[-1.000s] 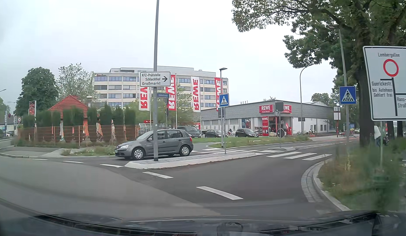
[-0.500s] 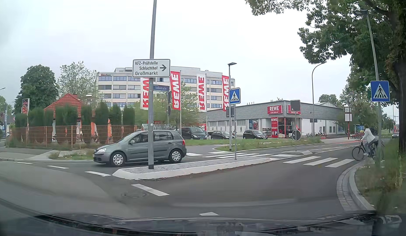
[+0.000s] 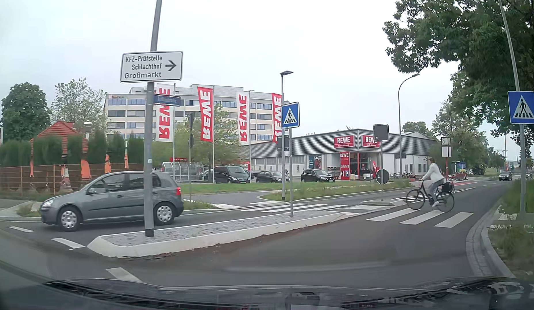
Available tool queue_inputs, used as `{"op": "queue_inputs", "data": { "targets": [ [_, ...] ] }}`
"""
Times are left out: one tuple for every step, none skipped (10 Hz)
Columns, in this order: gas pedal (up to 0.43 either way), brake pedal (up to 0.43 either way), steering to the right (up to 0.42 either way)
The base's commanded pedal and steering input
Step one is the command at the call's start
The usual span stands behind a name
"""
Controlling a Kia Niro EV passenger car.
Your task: Follow the waypoints while adhering to traffic rules and regulations
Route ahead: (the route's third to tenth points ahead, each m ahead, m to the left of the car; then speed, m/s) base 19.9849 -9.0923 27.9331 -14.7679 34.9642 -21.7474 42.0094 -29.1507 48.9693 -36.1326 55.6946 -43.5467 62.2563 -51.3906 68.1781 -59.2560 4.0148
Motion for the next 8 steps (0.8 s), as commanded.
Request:
{"op": "queue_inputs", "data": {
  "targets": [
    [0.039,0.0,0.218],
    [0.047,0.0,0.241],
    [0.047,0.0,0.264],
    [0.047,0.0,0.277],
    [0.059,0.0,0.282],
    [0.067,0.0,0.282],
    [0.079,0.0,0.283],
    [0.098,0.0,0.283]
  ]
}}
